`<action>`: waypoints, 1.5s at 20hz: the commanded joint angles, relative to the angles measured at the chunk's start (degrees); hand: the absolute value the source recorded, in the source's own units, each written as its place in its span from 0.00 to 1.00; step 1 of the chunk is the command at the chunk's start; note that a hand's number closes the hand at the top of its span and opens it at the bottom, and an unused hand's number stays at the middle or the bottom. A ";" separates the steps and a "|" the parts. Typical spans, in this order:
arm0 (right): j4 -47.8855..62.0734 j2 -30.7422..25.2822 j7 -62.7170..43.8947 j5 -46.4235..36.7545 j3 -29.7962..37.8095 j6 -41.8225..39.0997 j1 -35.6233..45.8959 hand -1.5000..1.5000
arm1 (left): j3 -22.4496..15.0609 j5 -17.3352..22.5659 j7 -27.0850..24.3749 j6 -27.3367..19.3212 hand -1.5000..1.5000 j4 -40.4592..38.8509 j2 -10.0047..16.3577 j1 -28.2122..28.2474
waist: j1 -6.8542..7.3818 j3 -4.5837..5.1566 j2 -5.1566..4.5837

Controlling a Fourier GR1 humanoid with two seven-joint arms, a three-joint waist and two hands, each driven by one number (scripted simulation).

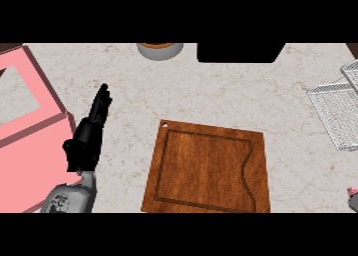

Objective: Pick the squash from the cutting board and place it in the tiered basket

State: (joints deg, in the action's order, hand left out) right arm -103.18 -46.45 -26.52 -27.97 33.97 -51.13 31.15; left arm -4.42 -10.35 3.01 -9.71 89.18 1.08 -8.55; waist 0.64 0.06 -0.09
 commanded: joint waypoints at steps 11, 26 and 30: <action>31.85 -9.63 20.86 -16.04 -12.10 20.85 5.54 1.00 | -2.35 -0.92 0.94 -0.67 0.50 2.12 -1.02 1.76 | 0.77 -0.06 -0.19; 46.80 -3.19 15.29 -0.22 6.02 24.38 12.49 0.00 | 0.39 0.18 0.62 1.09 0.50 1.37 0.56 -0.06 | 0.01 -0.10 -0.05; 49.75 -8.54 10.84 0.65 10.91 26.61 13.13 0.00 | 1.37 0.98 1.07 1.72 0.50 0.30 1.10 -0.14 | -0.35 -0.08 -0.02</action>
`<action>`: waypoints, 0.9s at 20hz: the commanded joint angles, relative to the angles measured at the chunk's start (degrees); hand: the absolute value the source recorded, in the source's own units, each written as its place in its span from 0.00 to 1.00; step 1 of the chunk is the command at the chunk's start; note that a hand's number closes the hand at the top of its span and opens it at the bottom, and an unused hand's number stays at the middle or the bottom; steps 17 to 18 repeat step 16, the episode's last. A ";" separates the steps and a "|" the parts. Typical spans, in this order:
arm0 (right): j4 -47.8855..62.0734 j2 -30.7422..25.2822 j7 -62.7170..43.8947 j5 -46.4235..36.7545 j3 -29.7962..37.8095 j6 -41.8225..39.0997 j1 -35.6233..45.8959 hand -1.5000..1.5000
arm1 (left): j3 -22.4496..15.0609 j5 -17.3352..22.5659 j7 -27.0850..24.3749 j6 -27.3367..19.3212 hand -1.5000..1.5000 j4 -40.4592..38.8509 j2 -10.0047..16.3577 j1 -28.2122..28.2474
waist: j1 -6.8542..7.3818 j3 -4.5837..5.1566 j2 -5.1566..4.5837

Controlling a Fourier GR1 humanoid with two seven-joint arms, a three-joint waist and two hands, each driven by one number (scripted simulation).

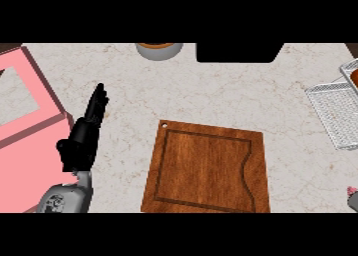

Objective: Pick the squash from the cutting board and place it in the tiered basket

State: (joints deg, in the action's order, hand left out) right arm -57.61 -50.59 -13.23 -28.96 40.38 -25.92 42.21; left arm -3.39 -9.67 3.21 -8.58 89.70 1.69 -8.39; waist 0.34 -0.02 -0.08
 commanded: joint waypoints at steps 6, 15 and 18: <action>14.62 -14.19 -0.86 7.41 16.00 -3.01 -4.51 0.00 | -0.37 -0.63 0.15 -1.12 0.50 0.04 -1.00 1.11 | -1.03 -0.08 0.13; 32.85 -22.86 19.78 11.57 29.27 -10.74 -25.30 0.00 | 1.09 0.81 -0.98 0.07 0.50 2.24 1.07 4.36 | -2.76 -0.42 0.28; 33.80 -23.72 22.65 12.01 29.44 -12.79 -26.36 0.00 | 2.78 1.86 -0.28 -0.75 0.50 0.36 0.37 0.65 | -3.02 -0.41 0.09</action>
